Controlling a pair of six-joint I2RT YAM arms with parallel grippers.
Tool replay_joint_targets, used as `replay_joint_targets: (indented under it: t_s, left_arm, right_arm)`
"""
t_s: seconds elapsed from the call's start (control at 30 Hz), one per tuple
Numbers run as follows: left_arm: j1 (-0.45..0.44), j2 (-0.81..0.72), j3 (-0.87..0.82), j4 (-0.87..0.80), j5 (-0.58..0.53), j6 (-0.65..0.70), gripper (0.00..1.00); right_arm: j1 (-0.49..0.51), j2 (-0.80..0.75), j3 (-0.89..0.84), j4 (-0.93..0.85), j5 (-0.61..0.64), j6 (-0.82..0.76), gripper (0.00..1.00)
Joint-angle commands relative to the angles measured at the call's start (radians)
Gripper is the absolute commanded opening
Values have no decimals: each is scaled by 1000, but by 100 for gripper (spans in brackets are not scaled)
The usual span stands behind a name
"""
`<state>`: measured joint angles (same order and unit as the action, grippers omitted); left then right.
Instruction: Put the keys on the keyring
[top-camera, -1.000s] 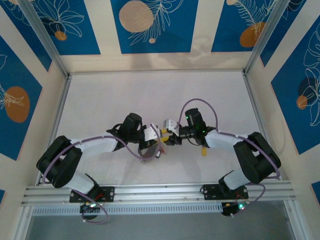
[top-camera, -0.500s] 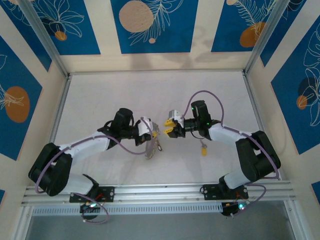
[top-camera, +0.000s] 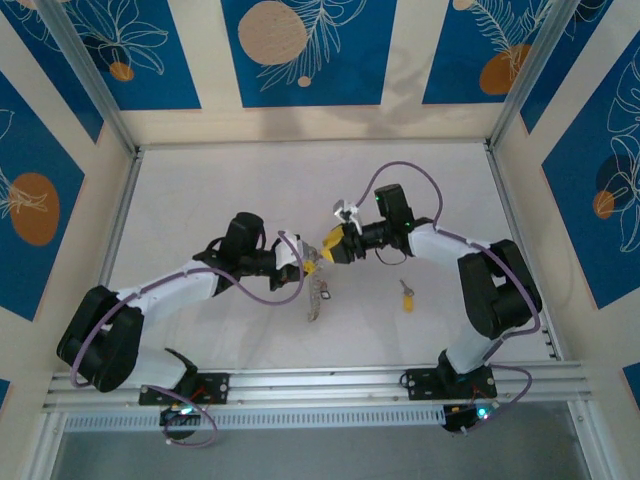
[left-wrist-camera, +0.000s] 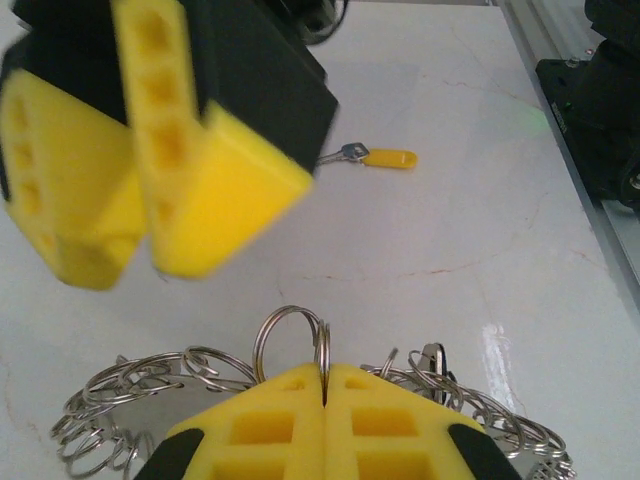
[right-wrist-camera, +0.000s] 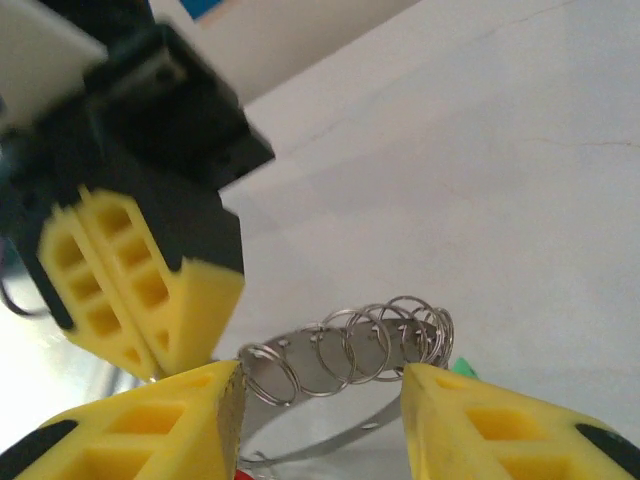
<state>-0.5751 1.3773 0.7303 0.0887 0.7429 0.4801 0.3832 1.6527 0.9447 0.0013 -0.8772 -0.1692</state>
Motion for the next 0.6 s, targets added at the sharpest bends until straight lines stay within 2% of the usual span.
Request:
replay_joint_targets:
  t_s: [0.0, 0.1, 0.2, 0.27, 0.33, 0.43, 0.57]
  left_arm:
    - [14, 9, 45, 2, 74, 15, 0]
    - [15, 22, 52, -10, 81, 19, 0]
    - [15, 32, 55, -13, 91, 18, 0]
    - [16, 41, 58, -14, 100, 18, 0]
    - [17, 51, 61, -15, 109, 20, 0]
    - [15, 66, 67, -26, 121, 31, 0]
    - [15, 78, 76, -33, 116, 40, 0]
  right_arm:
    - [-1, -7, -64, 38, -142, 341, 46]
    - [-4, -29, -125, 156, -91, 595, 44]
    - [-4, -23, -151, 195, -71, 816, 34]
    - [15, -43, -213, 333, -66, 915, 33]
    - [35, -70, -247, 397, -29, 950, 34]
    - [59, -68, -229, 365, 1, 905, 35]
    - [69, -17, -211, 420, -14, 924, 34]
